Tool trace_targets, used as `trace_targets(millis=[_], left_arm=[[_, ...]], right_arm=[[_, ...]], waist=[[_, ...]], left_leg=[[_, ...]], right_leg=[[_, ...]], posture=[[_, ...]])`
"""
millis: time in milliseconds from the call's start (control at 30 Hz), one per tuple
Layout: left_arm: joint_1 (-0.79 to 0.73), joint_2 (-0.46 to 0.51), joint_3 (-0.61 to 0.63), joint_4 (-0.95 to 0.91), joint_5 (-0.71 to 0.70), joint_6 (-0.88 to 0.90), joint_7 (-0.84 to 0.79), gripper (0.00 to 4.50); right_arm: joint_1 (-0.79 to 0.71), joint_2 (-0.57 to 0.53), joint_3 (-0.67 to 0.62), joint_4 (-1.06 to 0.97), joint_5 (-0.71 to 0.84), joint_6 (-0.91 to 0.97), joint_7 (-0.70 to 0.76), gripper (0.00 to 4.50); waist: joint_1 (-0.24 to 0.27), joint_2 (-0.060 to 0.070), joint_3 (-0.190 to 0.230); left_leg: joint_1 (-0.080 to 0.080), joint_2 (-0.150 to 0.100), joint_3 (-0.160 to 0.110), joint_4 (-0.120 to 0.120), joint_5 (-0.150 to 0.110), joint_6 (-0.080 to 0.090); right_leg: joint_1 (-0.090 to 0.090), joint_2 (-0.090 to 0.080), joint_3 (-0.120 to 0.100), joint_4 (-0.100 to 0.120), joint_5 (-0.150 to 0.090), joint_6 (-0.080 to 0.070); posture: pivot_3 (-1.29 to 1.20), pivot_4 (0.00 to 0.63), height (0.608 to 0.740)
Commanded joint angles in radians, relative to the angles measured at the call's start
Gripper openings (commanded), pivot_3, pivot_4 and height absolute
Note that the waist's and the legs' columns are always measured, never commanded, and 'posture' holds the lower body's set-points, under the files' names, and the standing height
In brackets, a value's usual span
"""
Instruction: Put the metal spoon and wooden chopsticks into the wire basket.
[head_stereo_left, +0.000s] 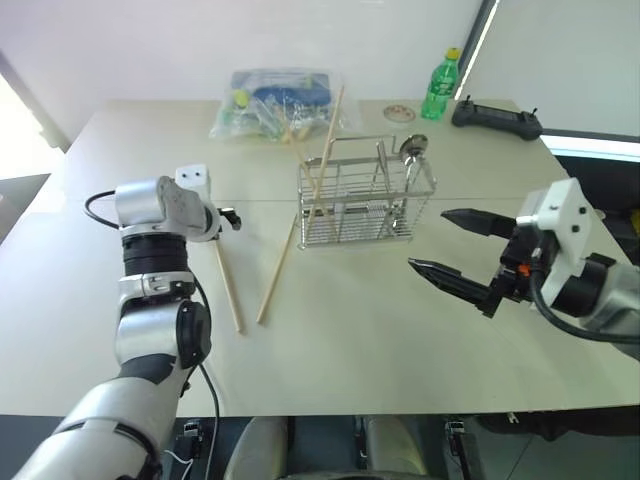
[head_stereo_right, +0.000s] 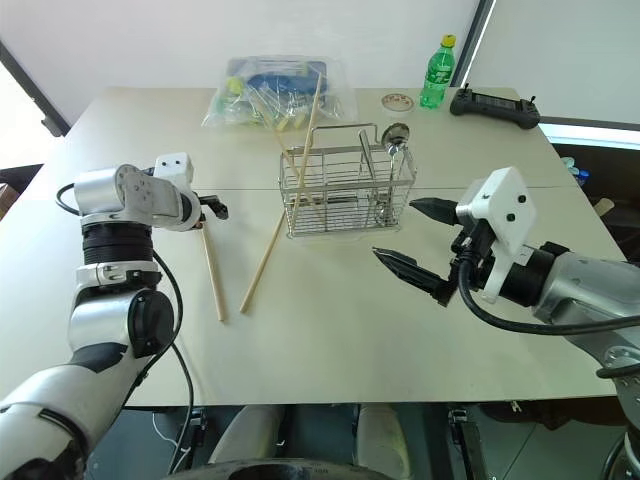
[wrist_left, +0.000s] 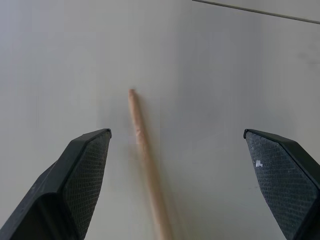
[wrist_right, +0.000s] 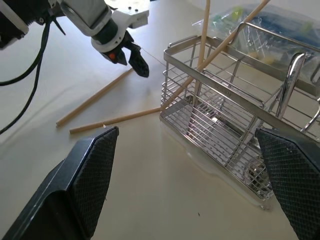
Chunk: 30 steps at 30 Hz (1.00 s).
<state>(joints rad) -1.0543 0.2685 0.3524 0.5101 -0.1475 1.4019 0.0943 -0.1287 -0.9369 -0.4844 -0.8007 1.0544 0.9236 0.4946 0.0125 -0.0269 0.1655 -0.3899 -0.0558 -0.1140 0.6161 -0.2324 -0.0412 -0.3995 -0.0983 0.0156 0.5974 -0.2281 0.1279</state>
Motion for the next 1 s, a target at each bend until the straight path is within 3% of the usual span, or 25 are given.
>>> trace_targets(millis=[33,467,567,800,1000], left_arm=[[-0.035,-0.008,0.041,0.030,0.006,-0.014,0.029,4.50],[-0.021,-0.016,0.104,0.034,0.024,0.000,0.117,4.50],[-0.022,-0.019,0.122,0.043,0.025,0.010,0.133,3.58],[-0.021,-0.025,0.150,0.044,0.031,0.011,0.158,0.11],[-0.024,-0.025,0.169,0.050,0.030,0.012,0.169,0.05]], right_arm=[[-0.002,-0.014,-0.039,-0.016,0.020,-0.022,-0.019,4.48],[0.041,-0.025,-0.059,-0.009,0.018,-0.043,-0.032,4.48],[0.040,-0.033,-0.063,-0.001,0.017,-0.042,-0.026,4.50],[0.042,-0.050,-0.060,0.001,0.028,-0.035,-0.020,4.50],[0.060,-0.054,-0.064,-0.006,0.031,-0.036,-0.006,4.50]], waist=[[-0.001,0.000,0.000],[-0.001,0.000,0.000],[-0.001,0.000,0.000],[0.004,0.000,0.000],[0.002,0.000,-0.001]], left_leg=[[0.000,0.000,0.000,0.000,0.000,0.000],[0.001,0.000,0.001,0.000,0.000,0.000],[0.001,0.000,0.001,0.000,0.000,0.000],[0.001,0.000,0.001,0.000,0.000,0.000],[0.001,0.000,0.000,0.000,0.000,0.000]], right_leg=[[0.000,0.000,0.000,0.000,0.000,0.000],[0.000,0.000,0.000,0.000,0.000,0.000],[0.000,0.000,0.000,0.000,0.000,0.000],[0.001,0.000,0.000,0.000,0.000,0.000],[0.001,0.000,0.000,0.000,0.000,0.000]], posture=[[0.00,0.150,0.726],[0.00,0.150,0.726],[0.00,0.150,0.726],[0.00,0.150,0.726],[0.00,0.150,0.726]])
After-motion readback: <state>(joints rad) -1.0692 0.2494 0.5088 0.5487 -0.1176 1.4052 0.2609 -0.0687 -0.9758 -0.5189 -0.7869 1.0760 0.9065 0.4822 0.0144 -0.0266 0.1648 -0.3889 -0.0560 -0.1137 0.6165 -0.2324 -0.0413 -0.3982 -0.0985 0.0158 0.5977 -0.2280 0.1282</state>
